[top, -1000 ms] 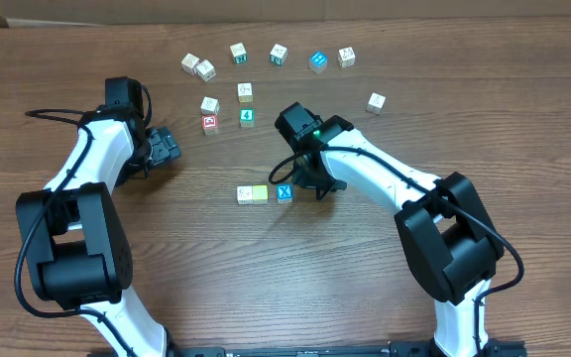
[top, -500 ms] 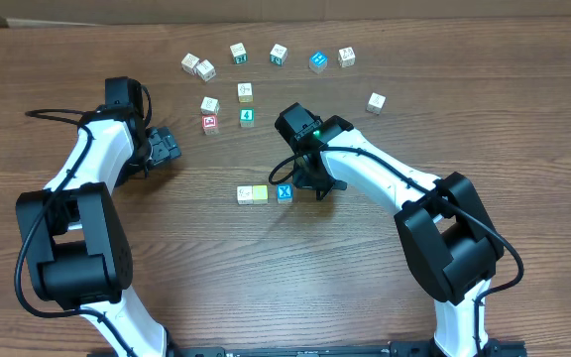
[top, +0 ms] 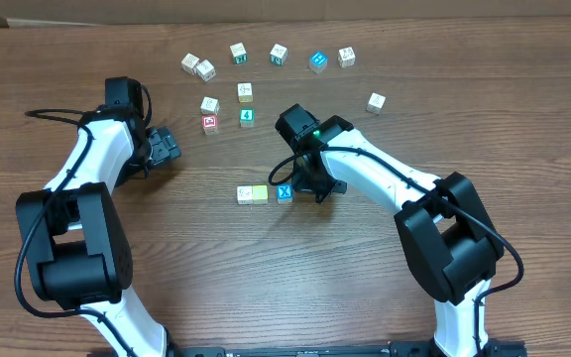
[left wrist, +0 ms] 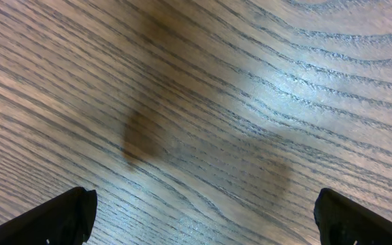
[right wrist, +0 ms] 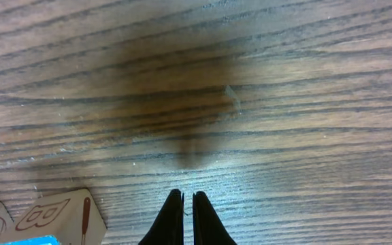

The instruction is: Form a horizontal line

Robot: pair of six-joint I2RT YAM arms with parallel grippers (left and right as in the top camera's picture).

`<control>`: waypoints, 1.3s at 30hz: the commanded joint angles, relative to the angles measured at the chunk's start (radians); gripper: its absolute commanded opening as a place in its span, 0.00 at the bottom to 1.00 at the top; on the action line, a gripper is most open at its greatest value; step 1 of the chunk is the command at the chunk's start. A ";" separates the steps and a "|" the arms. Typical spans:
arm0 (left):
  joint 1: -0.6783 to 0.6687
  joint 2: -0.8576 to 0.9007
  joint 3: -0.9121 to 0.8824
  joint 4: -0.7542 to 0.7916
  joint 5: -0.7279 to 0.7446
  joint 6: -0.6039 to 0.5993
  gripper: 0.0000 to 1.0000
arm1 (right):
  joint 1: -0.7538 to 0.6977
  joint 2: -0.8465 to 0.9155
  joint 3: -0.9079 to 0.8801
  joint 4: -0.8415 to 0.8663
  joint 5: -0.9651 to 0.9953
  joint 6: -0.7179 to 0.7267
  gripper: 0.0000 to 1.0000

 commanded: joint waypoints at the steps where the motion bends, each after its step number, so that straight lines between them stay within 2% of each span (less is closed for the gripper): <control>1: -0.003 0.003 -0.001 0.001 -0.012 0.026 0.99 | 0.004 -0.029 -0.001 -0.007 -0.020 -0.007 0.04; 19: -0.003 0.003 -0.001 0.001 -0.012 0.026 0.99 | 0.038 -0.026 -0.025 0.033 -0.020 -0.006 0.04; 28: -0.003 0.003 -0.001 0.001 -0.013 0.026 1.00 | 0.038 -0.026 -0.087 0.113 -0.020 -0.008 0.04; 39: -0.003 0.003 -0.002 0.001 -0.012 0.026 1.00 | 0.039 -0.026 -0.087 0.154 -0.106 -0.087 0.04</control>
